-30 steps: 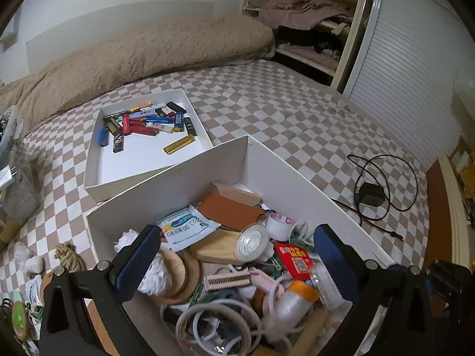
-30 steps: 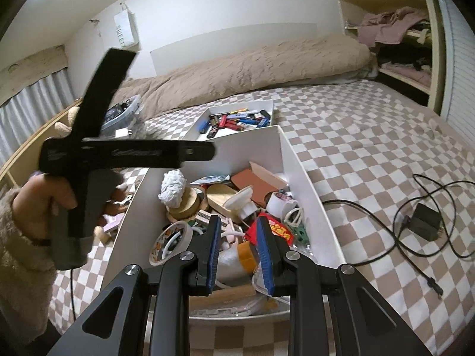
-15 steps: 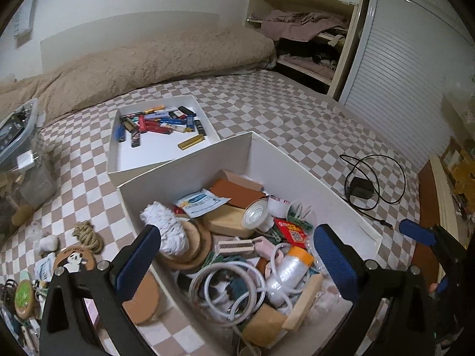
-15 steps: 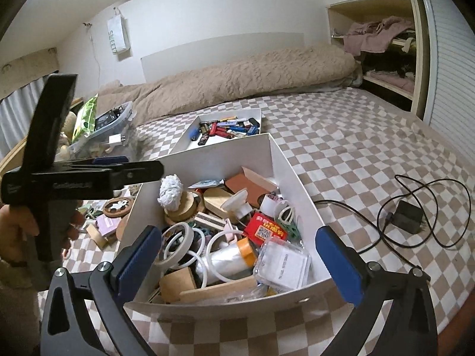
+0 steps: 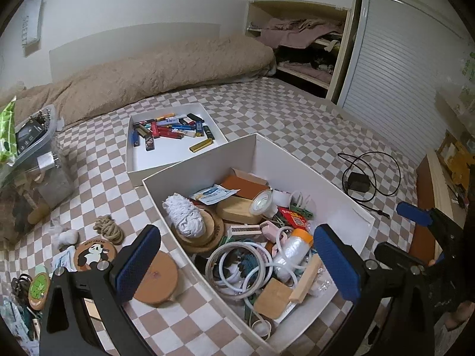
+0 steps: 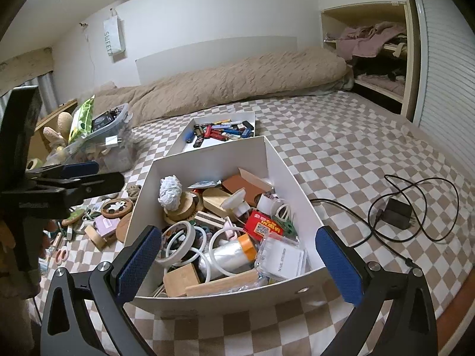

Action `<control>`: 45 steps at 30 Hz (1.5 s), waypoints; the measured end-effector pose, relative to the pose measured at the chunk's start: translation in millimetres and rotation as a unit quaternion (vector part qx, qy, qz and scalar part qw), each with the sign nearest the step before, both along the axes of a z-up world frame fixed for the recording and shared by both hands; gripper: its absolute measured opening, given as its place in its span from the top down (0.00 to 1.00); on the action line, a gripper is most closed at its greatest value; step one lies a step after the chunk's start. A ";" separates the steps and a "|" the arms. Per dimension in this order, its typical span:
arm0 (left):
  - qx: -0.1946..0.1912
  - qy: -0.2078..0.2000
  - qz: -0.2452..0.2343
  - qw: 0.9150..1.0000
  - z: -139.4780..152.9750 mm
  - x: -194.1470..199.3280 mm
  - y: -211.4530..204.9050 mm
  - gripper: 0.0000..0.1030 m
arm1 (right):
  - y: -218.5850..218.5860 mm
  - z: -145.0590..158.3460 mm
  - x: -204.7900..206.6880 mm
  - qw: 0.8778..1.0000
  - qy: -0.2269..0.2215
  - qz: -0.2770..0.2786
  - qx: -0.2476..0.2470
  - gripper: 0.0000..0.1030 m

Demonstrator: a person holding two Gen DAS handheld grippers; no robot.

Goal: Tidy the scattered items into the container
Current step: 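Withdraw both open tools from the box back toward the scattered items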

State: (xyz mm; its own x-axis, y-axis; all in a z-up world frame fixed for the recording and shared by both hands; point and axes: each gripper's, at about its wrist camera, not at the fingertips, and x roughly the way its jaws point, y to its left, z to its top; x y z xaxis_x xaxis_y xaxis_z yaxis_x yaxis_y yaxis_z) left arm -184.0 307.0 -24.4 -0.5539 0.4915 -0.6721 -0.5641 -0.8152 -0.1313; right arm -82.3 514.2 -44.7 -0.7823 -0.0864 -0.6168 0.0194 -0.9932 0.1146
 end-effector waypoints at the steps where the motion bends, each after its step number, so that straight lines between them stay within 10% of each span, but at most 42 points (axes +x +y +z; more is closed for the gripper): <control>1: 0.001 0.001 0.001 1.000 0.7 2.3 -1.5 0.00 | -1.3 0.8 1.1 1.000 0.000 0.000 0.001 0.00; 45: 0.007 0.018 0.095 0.995 -2.8 45.2 -172.0 0.00 | -93.2 5.0 6.2 0.999 0.003 0.027 -0.017 0.00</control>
State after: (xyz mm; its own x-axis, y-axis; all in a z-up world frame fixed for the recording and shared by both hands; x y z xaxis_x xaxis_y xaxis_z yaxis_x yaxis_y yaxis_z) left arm -138.8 135.0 -27.2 -0.6614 0.3846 -0.6439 -0.4044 -0.9059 -0.1257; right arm -76.1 420.9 -39.7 -0.7799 -0.1491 -0.6079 0.0738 -0.9864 0.1471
